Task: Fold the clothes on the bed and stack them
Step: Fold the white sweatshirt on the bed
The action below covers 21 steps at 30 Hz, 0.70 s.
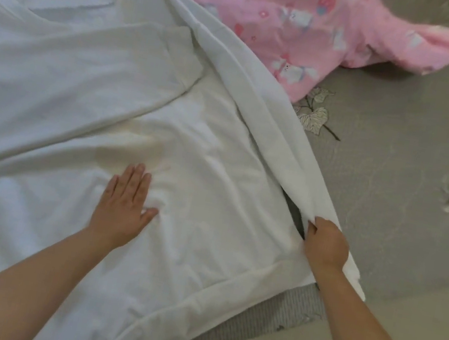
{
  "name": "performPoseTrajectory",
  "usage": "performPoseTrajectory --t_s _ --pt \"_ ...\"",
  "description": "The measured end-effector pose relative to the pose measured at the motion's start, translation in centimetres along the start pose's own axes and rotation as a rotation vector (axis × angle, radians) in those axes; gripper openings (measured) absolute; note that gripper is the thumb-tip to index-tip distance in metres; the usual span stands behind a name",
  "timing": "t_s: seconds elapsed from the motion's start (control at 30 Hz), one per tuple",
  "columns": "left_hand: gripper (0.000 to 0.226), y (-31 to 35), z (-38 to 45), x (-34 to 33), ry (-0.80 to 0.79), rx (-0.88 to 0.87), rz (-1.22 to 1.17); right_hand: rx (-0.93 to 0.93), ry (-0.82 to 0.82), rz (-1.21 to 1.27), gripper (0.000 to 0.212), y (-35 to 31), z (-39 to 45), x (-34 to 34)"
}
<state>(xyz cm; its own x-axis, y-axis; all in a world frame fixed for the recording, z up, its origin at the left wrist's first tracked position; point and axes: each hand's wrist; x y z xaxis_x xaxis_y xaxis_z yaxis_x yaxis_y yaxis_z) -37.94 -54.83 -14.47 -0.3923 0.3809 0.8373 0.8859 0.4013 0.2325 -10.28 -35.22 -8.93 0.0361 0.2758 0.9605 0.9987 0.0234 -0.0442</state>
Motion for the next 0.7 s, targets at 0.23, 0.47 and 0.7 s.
performPoseTrajectory --t_s 0.23,0.47,0.7 --pt "0.060 -5.2 -2.0 5.2 -0.042 0.002 0.052 0.322 -0.009 0.366 0.031 -6.5 -2.5 6.9" --pt "0.057 -11.5 -10.2 7.2 0.090 0.276 -0.196 0.268 -0.661 0.951 0.024 -24.3 -8.5 7.3" --pt "0.053 -16.6 -16.5 6.8 0.231 0.559 -0.575 0.402 -1.013 0.636 0.033 -33.2 -11.3 3.4"
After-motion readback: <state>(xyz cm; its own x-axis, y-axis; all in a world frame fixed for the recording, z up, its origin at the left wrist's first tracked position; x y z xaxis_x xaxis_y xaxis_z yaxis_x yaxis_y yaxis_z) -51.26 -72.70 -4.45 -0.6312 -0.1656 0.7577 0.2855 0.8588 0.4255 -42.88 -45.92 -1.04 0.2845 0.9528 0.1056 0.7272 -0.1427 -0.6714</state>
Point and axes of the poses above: each hand's wrist, its own z-axis towards the middle knuckle, its own x-axis out of the back of the hand, y = z × x, and after that the axes turned 6 degrees about -x, right-handed
